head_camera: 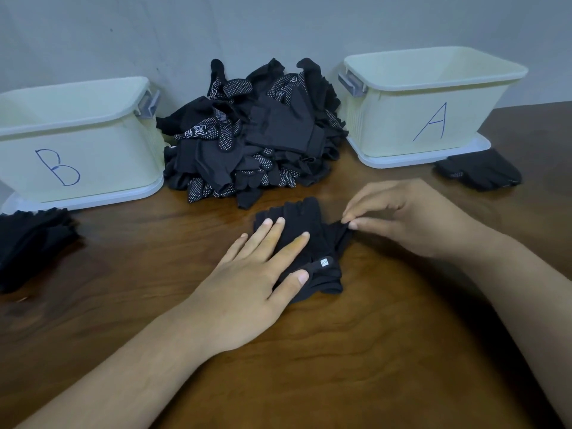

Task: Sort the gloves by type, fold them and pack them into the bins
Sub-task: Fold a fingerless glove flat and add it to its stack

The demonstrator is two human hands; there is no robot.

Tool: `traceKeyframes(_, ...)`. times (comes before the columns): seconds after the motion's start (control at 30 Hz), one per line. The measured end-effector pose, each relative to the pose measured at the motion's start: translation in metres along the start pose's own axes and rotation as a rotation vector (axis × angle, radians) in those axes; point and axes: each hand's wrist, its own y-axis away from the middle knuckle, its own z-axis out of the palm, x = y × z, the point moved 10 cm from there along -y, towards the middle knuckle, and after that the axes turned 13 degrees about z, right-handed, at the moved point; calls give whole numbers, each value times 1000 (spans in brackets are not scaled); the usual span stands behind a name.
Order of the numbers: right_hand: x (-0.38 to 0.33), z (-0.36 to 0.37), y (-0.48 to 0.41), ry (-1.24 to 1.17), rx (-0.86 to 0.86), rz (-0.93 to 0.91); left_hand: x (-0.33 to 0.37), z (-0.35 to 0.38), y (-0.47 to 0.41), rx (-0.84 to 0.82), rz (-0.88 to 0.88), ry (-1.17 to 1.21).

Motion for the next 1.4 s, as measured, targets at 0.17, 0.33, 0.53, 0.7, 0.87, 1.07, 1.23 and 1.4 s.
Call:
traceKeyframes(0.17,12,13,-6,227,-38,10,2,0,1,7,2,-23)
traceKeyframes(0.33,4,11,-8,141,52,148,3,-1,0,17,-2,-14)
traceKeyframes(0.53,3,41,-14,358,121,433,3,0,1,16,6,-36)
traceKeyframes(0.7,13,49,-18,111,65,456,3,0,2,41,12,-20)
traceKeyframes(0.87,6,52,-16,-183,28,396,-5,-18,8,225,-104,256)
traceKeyframes(1.07,-6,45,-14,-510,41,284,-16,-35,13,489,-91,702)
traceKeyframes(1.23,-10,43,-13,-721,84,238,-16,-48,13,644,23,964)
traceKeyframes(1.4,-21,40,-9,-775,100,243,-18,-47,13,664,36,1010)
